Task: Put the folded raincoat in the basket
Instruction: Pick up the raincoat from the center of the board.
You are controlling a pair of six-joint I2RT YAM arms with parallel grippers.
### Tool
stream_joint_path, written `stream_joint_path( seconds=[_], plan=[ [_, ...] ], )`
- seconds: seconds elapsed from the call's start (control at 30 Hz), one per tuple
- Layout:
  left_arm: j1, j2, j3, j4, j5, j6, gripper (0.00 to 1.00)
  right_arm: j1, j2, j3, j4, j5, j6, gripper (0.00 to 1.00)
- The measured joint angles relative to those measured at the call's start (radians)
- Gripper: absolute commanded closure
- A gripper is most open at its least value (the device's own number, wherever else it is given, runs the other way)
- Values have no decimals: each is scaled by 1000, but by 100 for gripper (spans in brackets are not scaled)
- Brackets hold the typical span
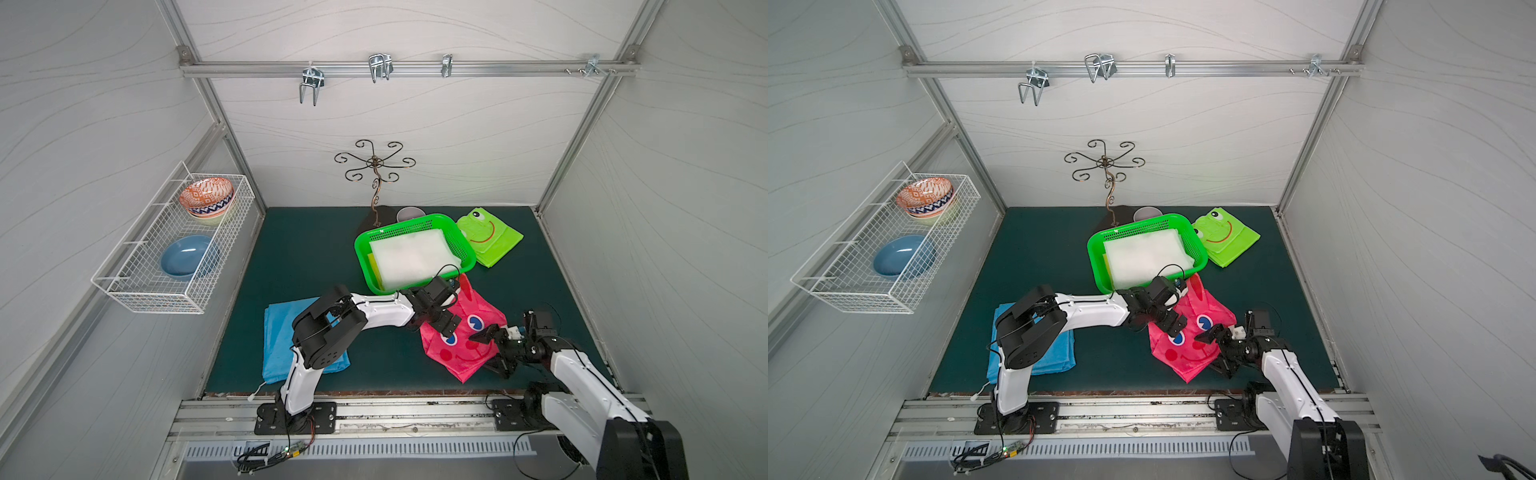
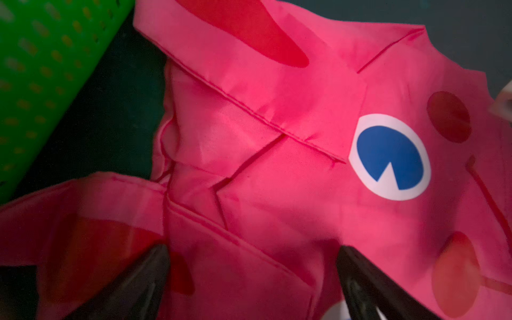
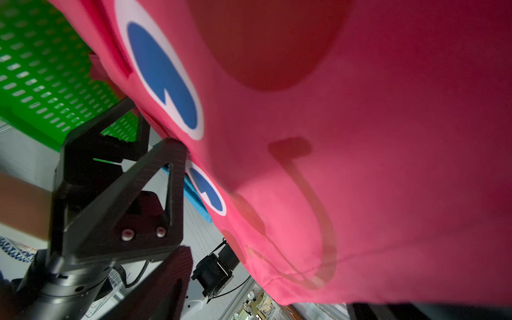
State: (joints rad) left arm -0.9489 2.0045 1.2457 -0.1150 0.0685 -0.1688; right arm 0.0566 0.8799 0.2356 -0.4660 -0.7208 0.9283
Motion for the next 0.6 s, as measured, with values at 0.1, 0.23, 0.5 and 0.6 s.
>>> stream_joint_path(
  seconds=[0.1,0.23,0.5,0.6],
  plan=[
    [2,0,2,-1,13,-9,1,3,-61,-34,39,8,21,46],
    [3,0,2,-1,22,-15,1,4,-114,-39,56,31,23,75],
    [8,-24,-8,-6,55,-18,1,5,-102,-10,77,31,31,100],
    [10,-81,-29,-25,91,-16,1,6,-101,27,63,29,31,100]
  ],
)
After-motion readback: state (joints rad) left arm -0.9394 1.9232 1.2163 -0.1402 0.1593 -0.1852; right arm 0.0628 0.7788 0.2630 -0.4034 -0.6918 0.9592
